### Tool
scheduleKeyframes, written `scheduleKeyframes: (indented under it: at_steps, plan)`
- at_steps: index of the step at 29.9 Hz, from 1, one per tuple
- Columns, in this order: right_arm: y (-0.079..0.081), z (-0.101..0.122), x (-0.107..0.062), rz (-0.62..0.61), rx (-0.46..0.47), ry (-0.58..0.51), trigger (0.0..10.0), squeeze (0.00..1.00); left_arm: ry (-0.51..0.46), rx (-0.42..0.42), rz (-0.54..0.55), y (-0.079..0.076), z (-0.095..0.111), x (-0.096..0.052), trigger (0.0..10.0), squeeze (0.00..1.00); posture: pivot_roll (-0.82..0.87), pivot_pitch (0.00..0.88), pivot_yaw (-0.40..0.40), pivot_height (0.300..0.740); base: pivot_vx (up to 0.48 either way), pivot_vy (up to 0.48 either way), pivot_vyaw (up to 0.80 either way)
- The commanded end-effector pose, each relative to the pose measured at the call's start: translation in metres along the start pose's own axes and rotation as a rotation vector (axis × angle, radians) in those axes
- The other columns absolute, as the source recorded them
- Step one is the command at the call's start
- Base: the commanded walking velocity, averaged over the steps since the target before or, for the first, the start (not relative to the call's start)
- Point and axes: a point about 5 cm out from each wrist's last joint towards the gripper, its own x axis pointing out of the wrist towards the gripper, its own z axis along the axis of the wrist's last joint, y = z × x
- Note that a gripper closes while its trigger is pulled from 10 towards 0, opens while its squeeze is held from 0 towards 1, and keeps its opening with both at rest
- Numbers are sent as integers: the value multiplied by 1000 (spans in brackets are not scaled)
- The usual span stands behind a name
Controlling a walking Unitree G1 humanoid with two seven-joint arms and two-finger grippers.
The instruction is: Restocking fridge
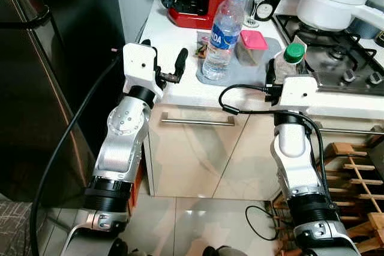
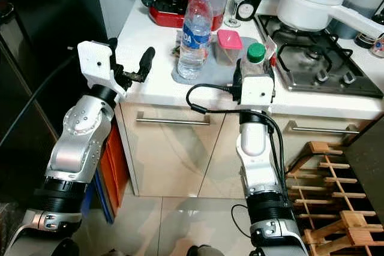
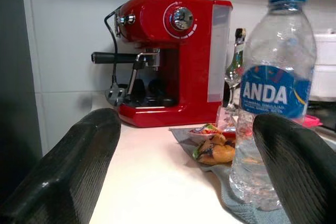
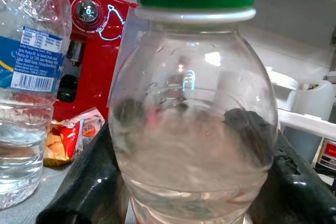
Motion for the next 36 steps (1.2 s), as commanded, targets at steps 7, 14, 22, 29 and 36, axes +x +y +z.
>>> scheduleKeyframes:
  at_steps: [7, 14, 22, 29, 36]
  plan:
    - [2, -19, -6, 33, 15, 137, 0, 184, 40, -10, 20, -3, -9, -3, 10000, 0, -37, 0, -46, 740, 0, 0, 0]
    - [0, -26, -8, 30, 30, 186, 0, 188, 42, -1, 20, -4, -10, -3, 10000, 0, -40, 0, -43, 740, 0, 0, 0]
    - [4, -30, -10, 59, 38, 214, 0, 196, 46, 4, 24, -2, -12, -3, 10000, 0, -36, 0, -42, 740, 0, 0, 0]
    - [5, -30, -10, 69, 60, 219, 0, 192, 60, -16, 33, -2, -15, -5, 10000, 0, -35, 0, -43, 740, -237, 0, 0]
    - [4, -5, -2, 77, 24, 41, 0, 208, 42, 0, 21, -4, -13, -4, 10000, 0, -36, 0, -45, 740, -280, 0, 0]
